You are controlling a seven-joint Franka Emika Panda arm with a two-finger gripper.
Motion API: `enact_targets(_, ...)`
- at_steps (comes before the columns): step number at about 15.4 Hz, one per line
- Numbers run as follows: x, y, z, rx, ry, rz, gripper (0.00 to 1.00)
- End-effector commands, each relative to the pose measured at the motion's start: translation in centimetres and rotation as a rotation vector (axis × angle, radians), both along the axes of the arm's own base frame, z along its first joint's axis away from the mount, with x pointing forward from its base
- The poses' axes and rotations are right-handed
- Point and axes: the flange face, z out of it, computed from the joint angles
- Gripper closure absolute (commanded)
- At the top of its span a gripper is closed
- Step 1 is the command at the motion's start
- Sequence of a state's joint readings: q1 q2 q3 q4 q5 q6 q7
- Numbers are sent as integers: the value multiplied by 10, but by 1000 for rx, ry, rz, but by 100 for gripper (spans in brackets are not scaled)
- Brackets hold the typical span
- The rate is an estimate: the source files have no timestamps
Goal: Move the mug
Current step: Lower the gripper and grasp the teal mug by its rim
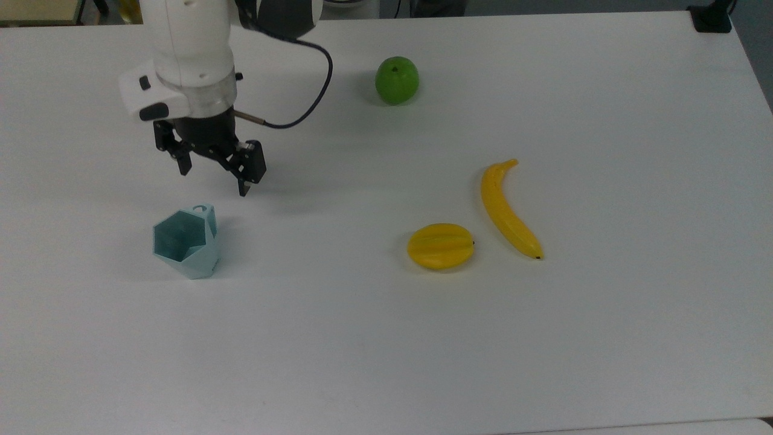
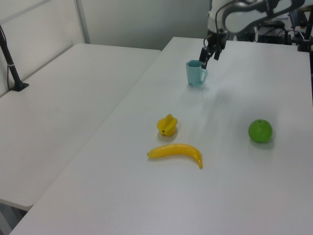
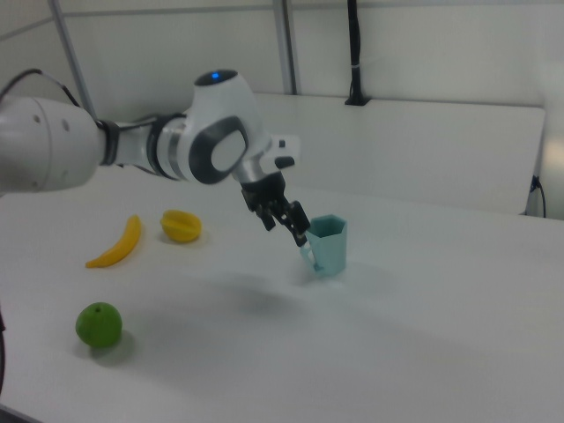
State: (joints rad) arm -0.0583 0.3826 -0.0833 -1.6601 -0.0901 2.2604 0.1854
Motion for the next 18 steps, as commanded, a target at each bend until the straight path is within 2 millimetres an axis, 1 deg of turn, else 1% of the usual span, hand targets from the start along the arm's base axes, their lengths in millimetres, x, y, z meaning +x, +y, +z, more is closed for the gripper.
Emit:
enact_targets(1,13,2,-38,-20,-12,10,1)
enact_targets(3,15,-11,-51,-22,-27,-5,6)
enact_targets(4,17,-13,-52,-21,-46,-8,12)
enact_targets(5,19,-13,-58,-20,-55,-6,17)
enact_targets(7,22,-13,-60,-21,-79,-5,37)
enact_targets(8,23,-14,-63,-19,-88,-10,51)
enact_targets(9,23,-14,-65,-19,-91,-9,67)
enact_targets(10,23,-14,-65,-22,-90,-6,78)
enact_targets(11,22,-13,-65,-23,-87,-4,87)
enact_targets(13,21,-13,-61,-24,-84,-3,97)
enact_targets(14,20,-11,-59,-25,-85,1,100)
enact_targets(16,13,-2,-54,-19,-77,9,100)
enact_targets(18,-6,6,-41,-11,-65,16,100)
